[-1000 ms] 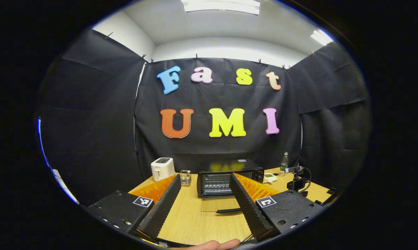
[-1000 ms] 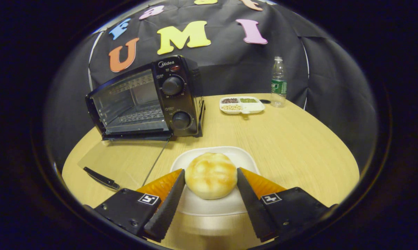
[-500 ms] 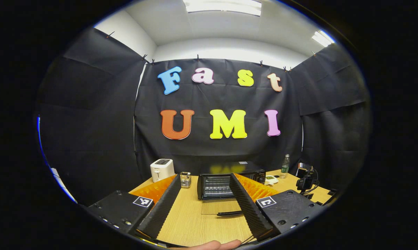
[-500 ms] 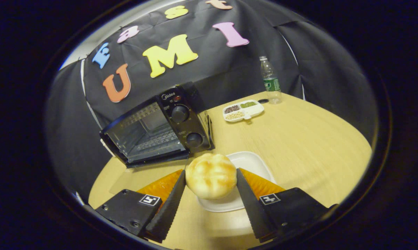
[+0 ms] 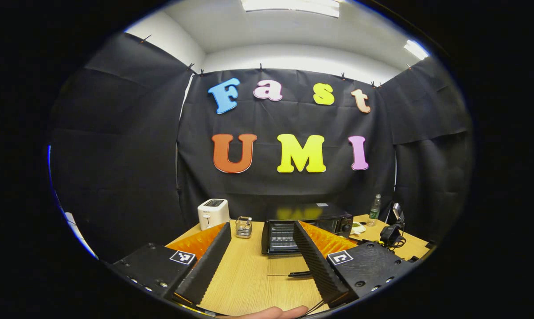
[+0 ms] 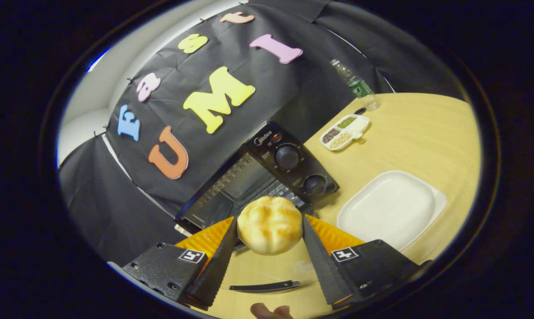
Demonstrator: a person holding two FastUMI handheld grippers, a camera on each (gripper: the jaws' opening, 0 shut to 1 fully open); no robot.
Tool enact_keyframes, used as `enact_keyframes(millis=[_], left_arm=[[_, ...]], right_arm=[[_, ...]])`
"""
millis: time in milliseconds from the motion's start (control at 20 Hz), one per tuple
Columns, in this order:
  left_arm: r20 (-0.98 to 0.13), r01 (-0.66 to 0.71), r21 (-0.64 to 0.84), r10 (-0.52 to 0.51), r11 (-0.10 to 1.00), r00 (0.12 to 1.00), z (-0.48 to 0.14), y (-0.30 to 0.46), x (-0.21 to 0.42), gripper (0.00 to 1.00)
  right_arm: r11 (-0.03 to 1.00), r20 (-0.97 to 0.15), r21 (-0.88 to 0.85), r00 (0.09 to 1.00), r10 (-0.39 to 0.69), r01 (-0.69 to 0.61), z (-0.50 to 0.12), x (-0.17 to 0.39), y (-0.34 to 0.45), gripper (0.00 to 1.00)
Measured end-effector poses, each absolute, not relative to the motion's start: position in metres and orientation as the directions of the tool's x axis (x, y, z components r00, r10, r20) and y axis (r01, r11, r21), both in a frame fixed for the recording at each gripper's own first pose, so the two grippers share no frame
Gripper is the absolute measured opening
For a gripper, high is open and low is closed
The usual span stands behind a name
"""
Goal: Open the electric oven with the left hand, put the food in, and close the electric oven.
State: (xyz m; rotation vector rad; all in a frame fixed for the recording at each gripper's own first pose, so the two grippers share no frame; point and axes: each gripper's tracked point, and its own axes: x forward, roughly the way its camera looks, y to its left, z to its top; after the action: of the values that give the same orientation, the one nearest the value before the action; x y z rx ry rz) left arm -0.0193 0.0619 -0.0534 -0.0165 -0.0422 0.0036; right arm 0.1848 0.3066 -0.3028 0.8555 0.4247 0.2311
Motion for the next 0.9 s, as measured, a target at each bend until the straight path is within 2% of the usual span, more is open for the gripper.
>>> enact_keyframes(millis=[150, 250, 300, 350, 400, 500, 550, 600, 700, 750, 800, 900], left_arm=[[0.051, -0.042, 0.003, 0.042, 0.999, 0.998, -0.058, 0.076, -0.009, 0.93], [0.037, -0.028, 0.024, 0.027, 0.999, 0.999, -0.067, 0.075, -0.001, 0.93], [0.029, -0.023, 0.029, 0.022, 0.999, 0.999, -0.069, 0.076, 0.002, 0.83], [0.025, -0.025, 0.03, 0.024, 0.999, 0.999, -0.071, 0.079, 0.004, 0.84], [0.018, -0.03, 0.027, 0.029, 0.999, 0.999, -0.072, 0.085, 0.007, 0.93], [0.006, -0.042, 0.016, 0.042, 0.999, 0.999, -0.077, 0.093, 0.01, 0.93], [0.001, -0.049, 0.012, 0.049, 0.999, 0.999, -0.079, 0.098, 0.011, 0.84], [-0.002, -0.058, 0.009, 0.058, 0.998, 0.998, -0.08, 0.103, 0.012, 0.93], [-0.003, -0.059, 0.005, 0.059, 0.998, 0.998, -0.082, 0.109, 0.014, 0.93], [-0.004, -0.056, -0.001, 0.056, 0.998, 0.998, -0.081, 0.11, 0.015, 0.84], [-0.008, -0.055, -0.008, 0.055, 0.998, 0.998, -0.084, 0.11, 0.016, 0.93], [-0.017, -0.049, -0.012, 0.049, 0.999, 0.999, -0.087, 0.11, 0.02, 0.93]], right_arm=[[0.622, -0.295, 0.783, 0.884, 0.362, 0.007, -0.307, 0.203, 0.348, 0.87], [0.604, -0.288, 0.796, 0.895, 0.342, 0.025, -0.306, 0.218, 0.375, 0.87], [0.602, -0.277, 0.798, 0.905, 0.324, 0.029, -0.304, 0.225, 0.384, 0.87], [0.613, -0.276, 0.789, 0.913, 0.3, 0.037, -0.305, 0.234, 0.391, 0.87], [0.632, -0.278, 0.774, 0.923, 0.267, 0.05, -0.307, 0.245, 0.396, 0.87], [0.683, -0.289, 0.728, 0.93, 0.227, 0.06, -0.313, 0.264, 0.405, 0.87], [0.712, -0.296, 0.7, 0.93, 0.217, 0.056, -0.315, 0.272, 0.407, 0.87], [0.729, -0.293, 0.683, 0.932, 0.211, 0.05, -0.316, 0.279, 0.411, 0.87], [0.745, -0.301, 0.665, 0.932, 0.203, 0.052, -0.319, 0.29, 0.413, 0.87], [0.746, -0.304, 0.664, 0.93, 0.206, 0.052, -0.32, 0.297, 0.415, 0.89], [0.751, -0.3, 0.658, 0.933, 0.201, 0.05, -0.319, 0.303, 0.415, 0.92], [0.777, -0.29, 0.628, 0.939, 0.183, 0.043, -0.32, 0.314, 0.415, 0.88]])
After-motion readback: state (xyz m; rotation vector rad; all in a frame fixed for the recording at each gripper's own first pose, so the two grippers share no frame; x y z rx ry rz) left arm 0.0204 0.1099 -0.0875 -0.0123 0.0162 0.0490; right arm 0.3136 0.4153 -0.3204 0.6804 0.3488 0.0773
